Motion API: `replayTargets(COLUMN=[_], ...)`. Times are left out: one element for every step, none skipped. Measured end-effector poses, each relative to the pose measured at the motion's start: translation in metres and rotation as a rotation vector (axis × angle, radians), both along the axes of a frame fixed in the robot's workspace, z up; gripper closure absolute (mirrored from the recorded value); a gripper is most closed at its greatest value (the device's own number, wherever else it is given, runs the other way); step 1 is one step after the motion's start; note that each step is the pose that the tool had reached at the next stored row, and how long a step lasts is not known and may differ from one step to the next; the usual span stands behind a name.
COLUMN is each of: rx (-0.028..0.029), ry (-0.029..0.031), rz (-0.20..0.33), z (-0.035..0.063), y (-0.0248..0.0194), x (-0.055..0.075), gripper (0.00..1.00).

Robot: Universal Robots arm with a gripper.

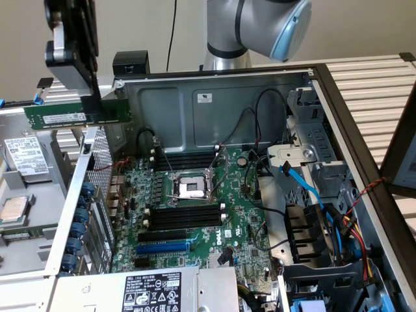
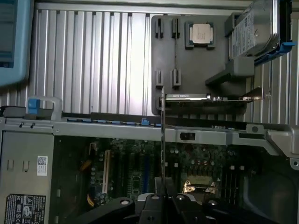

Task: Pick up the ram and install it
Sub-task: 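Pick up the ram and move it above insertion slot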

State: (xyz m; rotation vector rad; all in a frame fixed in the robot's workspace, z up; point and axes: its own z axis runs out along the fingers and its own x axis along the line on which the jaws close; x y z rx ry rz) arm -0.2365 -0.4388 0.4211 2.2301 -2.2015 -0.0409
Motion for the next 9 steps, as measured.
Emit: replayTargets(rx=[0.0, 0.0, 0.0, 0.0001, 0.0, 0.0001, 0.0, 0.0, 0.0], ry=[0.0001, 0.0002, 0.0004, 0.0003, 0.0004, 0.0004, 0.0005, 0.0005, 0.0005], rz=[0.0, 0.0, 0.0, 0.0, 0.0, 0.0, 0.0, 0.0, 0.0], z=[0.0, 0.0, 0.0, 0.0, 0.0, 0.0, 0.0, 0.0, 0.0], y=[0.0, 0.0, 0.0, 0.0, 0.0, 0.0, 0.0, 0.0, 0.0], x=[0.004, 0.009, 0.014, 0.018, 0.023, 0.027, 0.032, 0.037, 0.041], gripper=[0.88, 0.88, 0.88, 0.88, 0.88, 0.88, 0.88, 0.88, 0.88])
